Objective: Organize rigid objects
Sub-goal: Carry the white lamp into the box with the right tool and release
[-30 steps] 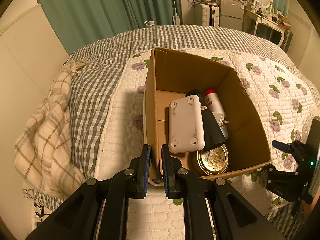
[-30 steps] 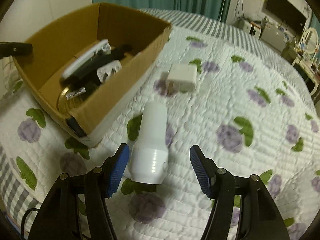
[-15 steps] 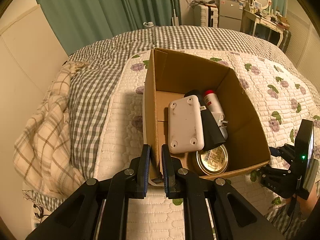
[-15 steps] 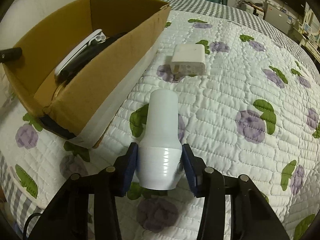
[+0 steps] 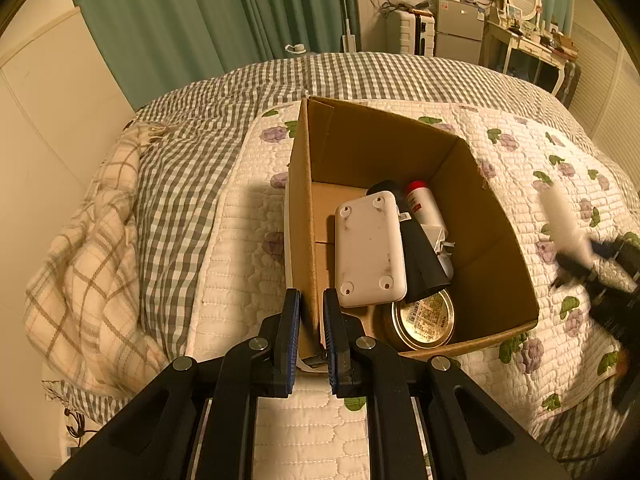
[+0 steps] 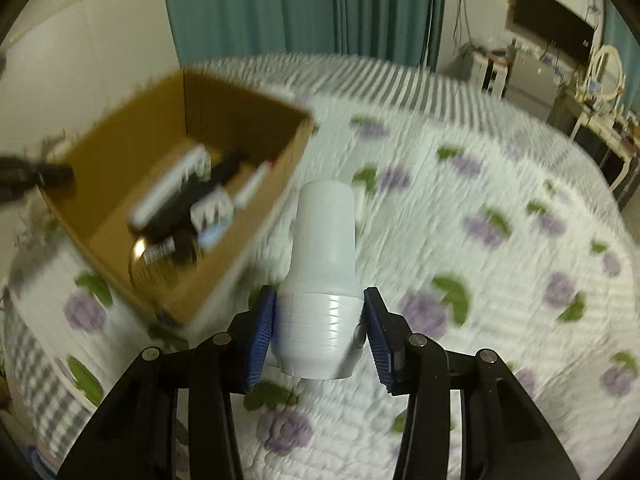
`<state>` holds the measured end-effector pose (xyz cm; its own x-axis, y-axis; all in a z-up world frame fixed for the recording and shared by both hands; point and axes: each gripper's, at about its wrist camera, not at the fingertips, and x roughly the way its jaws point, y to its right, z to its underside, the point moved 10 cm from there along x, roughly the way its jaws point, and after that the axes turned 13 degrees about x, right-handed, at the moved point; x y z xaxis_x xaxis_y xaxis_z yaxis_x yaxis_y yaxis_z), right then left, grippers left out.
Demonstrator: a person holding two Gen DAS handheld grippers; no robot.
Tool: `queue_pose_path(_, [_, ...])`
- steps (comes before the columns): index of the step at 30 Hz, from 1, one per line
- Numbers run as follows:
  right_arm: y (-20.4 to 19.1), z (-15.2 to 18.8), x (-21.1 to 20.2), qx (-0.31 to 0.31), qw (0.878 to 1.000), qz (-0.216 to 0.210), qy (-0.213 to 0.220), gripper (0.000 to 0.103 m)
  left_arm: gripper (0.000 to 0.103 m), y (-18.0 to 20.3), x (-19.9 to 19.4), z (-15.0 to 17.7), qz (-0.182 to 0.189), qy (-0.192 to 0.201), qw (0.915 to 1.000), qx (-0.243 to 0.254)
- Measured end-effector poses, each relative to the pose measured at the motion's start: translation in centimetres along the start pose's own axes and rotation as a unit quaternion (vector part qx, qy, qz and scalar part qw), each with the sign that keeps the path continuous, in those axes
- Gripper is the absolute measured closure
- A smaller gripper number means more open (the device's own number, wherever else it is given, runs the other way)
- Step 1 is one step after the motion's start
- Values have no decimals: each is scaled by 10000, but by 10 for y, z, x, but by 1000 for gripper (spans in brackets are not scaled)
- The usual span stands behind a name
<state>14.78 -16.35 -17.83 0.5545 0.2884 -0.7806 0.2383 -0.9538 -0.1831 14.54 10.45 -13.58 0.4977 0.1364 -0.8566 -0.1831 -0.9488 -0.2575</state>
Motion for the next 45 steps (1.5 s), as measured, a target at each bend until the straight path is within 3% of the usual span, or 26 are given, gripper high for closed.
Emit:
queue_pose_path(6, [-19,-58,-37,-228,9981,-132,556,59,92,0,0,0,1,1,10000,-3])
queue_pose_path(13, [-61,-93,-40,-518,9949,-455,736,59,92,0,0,0,-14,-1,10000,9])
queue_pose_path(25, [-126,-85,37,-896,9920,-875,123,59,93,2,0,-1,4,0,10000,22])
queue_pose_path(30, [-133,-75,74,-1062,9907,-833,-170,59,93,-1,1,-1,36,-6,9999,-103])
queue_pose_path(36, [-136,-69,84,-1150,9892,-889,-182,58,92,-2,2,-1,26,-23,9999,-132])
queue_pose_path(39, [-131,-71,78,-1044,9902,-921,-62,29,92,-3,2,0,46,-16,9998,-185])
queue_pose_path(45, [-110,-88,37,-872,9907,-984,344,29,92,-4,3,0,56,-46,9997,-243])
